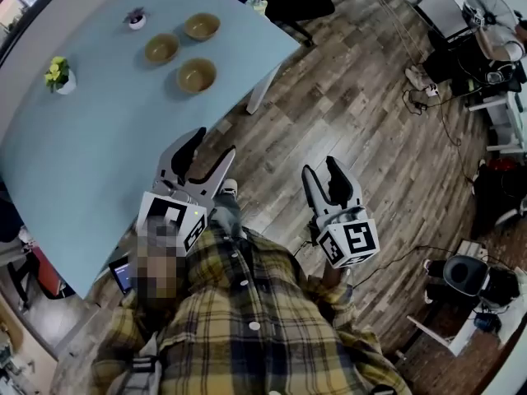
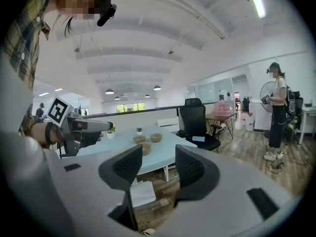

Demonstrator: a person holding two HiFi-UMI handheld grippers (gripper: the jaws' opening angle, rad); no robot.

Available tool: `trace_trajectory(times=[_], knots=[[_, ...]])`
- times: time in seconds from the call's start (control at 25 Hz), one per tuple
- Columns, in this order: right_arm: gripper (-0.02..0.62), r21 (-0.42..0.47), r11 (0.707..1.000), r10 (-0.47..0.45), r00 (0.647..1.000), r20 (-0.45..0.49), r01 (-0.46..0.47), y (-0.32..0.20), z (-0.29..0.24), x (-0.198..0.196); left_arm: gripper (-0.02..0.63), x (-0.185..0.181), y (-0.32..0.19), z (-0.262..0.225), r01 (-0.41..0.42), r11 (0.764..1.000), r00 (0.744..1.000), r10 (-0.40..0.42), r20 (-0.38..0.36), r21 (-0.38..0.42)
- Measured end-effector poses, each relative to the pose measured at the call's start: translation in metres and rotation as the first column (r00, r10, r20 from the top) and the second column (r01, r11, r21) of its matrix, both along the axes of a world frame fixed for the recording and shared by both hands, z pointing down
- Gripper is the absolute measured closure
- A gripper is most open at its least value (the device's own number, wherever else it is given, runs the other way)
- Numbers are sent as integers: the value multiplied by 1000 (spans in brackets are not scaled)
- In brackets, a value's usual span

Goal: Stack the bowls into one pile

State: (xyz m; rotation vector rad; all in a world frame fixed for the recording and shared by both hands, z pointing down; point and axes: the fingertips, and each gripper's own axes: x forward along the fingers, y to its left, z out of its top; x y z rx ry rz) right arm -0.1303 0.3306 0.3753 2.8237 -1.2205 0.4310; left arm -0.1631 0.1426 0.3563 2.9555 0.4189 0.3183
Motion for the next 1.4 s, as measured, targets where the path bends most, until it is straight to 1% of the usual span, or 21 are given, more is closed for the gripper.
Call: trace_trajectory(times=[0.12,0.2,0.4,0.64,0.72,0.8,0.84,0.92,1.08,1.24,1.32,1.4], knots=[[399,-11,1000,-25,1000,-3,25,-24,4,23,368,24,-20,-2,9,1000,1000,-9,-6,14],[380,-14,999,-43,999,9,43,-37,10,33,365,36,-29,1,15,1000,1000,-15,-3,15],[359,17,998,-63,998,26,63,-58,9,55,350,55,-48,4,44,999,999,-44,2,19],[330,33,988,-149,988,48,148,-85,10,82,323,60,-70,14,137,990,990,-138,43,19],[321,37,984,-175,983,57,173,-95,14,98,316,62,-81,18,179,984,982,-180,61,22],[319,41,976,-215,974,69,212,-108,22,117,311,65,-95,24,234,972,969,-236,79,26],[319,42,970,-240,968,74,238,-117,25,128,311,67,-104,27,270,963,959,-271,85,28],[319,44,953,-301,951,74,299,-139,28,151,311,72,-124,29,350,936,932,-351,88,29],[319,46,902,-432,900,63,430,-183,22,201,311,97,-154,26,480,877,874,-480,73,24],[319,50,838,-545,836,65,543,-219,14,250,311,132,-169,14,579,815,814,-579,47,12],[319,49,802,-598,799,66,596,-237,8,270,311,147,-175,8,623,783,782,-622,38,5],[319,54,760,-650,757,64,648,-253,3,286,311,157,-181,2,668,744,744,-668,30,8]])
